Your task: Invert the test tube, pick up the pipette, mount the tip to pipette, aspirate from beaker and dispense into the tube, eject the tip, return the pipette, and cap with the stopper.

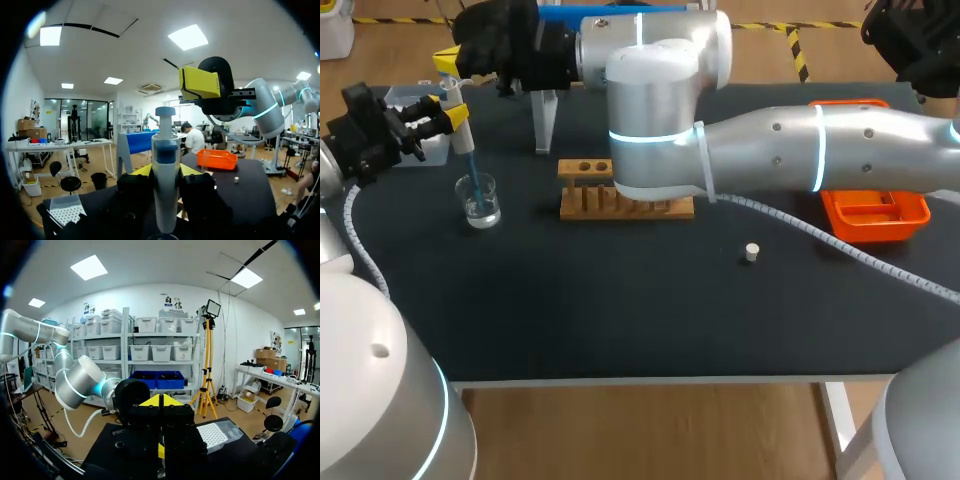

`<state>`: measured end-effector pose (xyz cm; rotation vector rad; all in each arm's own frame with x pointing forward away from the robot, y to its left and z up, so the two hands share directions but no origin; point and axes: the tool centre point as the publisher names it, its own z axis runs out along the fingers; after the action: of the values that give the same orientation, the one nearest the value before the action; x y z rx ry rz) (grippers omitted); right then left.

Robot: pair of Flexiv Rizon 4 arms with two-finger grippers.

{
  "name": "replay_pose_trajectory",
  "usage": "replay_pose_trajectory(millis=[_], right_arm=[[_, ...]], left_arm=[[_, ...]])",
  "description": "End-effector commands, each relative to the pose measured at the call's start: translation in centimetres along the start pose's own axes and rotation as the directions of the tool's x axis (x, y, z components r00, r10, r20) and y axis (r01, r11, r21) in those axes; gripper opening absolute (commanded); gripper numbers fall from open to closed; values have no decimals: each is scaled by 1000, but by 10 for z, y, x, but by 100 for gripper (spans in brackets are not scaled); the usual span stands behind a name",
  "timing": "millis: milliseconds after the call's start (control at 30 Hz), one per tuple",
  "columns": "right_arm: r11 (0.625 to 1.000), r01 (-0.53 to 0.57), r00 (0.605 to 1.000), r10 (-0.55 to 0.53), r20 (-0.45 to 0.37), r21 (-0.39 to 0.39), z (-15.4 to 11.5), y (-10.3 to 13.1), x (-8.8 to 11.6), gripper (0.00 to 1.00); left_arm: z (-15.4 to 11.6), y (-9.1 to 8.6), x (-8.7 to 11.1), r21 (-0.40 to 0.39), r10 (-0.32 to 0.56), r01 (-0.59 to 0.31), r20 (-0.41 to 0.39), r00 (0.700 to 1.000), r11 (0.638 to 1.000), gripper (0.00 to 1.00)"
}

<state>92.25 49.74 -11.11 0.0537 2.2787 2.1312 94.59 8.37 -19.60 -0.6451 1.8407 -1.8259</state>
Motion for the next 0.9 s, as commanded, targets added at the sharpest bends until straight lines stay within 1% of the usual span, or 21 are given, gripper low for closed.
replay_pose_trajectory(millis=[33,533,900], right_arm=[[1000,-1,1000,1,9,-3,6,-3,-3,0],[1000,4,1000,-3,25,-10,13,-6,-11,0],[1000,-7,999,7,33,-19,14,-13,-14,0]], left_arm=[[-1,0,0,4,1,-1,-1,1000,1000,0],[-1,0,0,4,1,-1,-1,1000,1000,0],[-1,0,0,4,1,-1,-1,1000,1000,0]])
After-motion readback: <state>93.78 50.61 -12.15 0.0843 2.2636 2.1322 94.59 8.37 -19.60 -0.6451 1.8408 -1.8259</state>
